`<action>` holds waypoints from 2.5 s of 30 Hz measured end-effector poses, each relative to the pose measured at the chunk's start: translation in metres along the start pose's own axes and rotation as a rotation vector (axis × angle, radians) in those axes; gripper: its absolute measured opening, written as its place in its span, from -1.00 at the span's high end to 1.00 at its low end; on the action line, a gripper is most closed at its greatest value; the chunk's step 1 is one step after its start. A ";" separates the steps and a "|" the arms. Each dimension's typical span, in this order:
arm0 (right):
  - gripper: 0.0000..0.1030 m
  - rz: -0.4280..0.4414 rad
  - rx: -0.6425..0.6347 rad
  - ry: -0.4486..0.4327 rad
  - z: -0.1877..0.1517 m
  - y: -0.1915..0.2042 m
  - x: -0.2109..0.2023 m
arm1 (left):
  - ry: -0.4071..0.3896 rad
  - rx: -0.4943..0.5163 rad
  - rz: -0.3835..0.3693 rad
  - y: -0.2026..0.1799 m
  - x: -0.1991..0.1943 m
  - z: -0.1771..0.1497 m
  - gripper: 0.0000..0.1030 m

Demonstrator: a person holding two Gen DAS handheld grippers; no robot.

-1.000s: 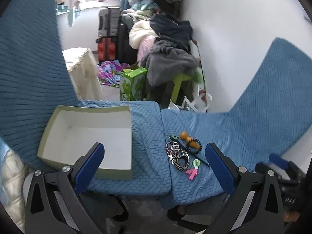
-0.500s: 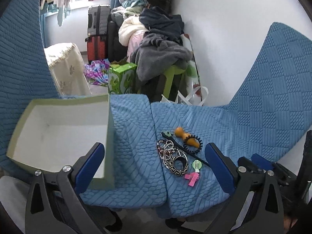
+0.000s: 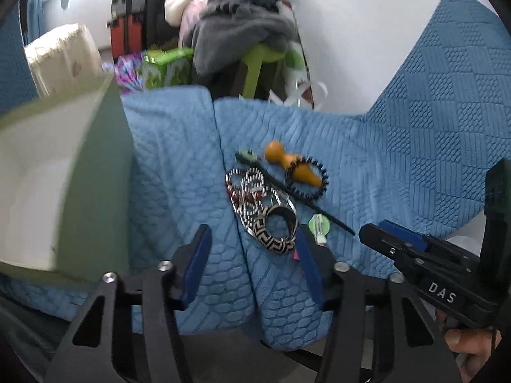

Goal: Organize jewelry
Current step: 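Grasp the black-and-white patterned bangle with the left tool, then carry the bangle into the white box and open the left tool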

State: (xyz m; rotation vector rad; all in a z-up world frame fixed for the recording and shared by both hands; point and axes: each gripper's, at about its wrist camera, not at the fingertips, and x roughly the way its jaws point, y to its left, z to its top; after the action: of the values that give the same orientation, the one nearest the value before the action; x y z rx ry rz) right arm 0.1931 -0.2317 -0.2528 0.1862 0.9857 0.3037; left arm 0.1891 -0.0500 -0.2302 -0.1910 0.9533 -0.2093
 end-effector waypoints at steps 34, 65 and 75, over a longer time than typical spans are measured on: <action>0.73 -0.062 -0.060 0.103 0.008 0.020 0.043 | 0.074 0.006 -0.140 0.007 0.036 0.005 0.84; 0.73 0.033 -0.118 0.046 0.133 0.151 -0.097 | -0.065 -0.121 0.012 0.081 -0.163 0.094 0.84; 0.73 0.019 -0.214 0.022 0.156 0.221 -0.086 | -0.132 -0.166 0.106 0.145 -0.215 0.101 0.84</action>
State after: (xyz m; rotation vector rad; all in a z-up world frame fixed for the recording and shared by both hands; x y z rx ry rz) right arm 0.2428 -0.0546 -0.0362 -0.0019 0.9662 0.4269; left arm 0.1649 0.1523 -0.0413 -0.3022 0.8464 -0.0195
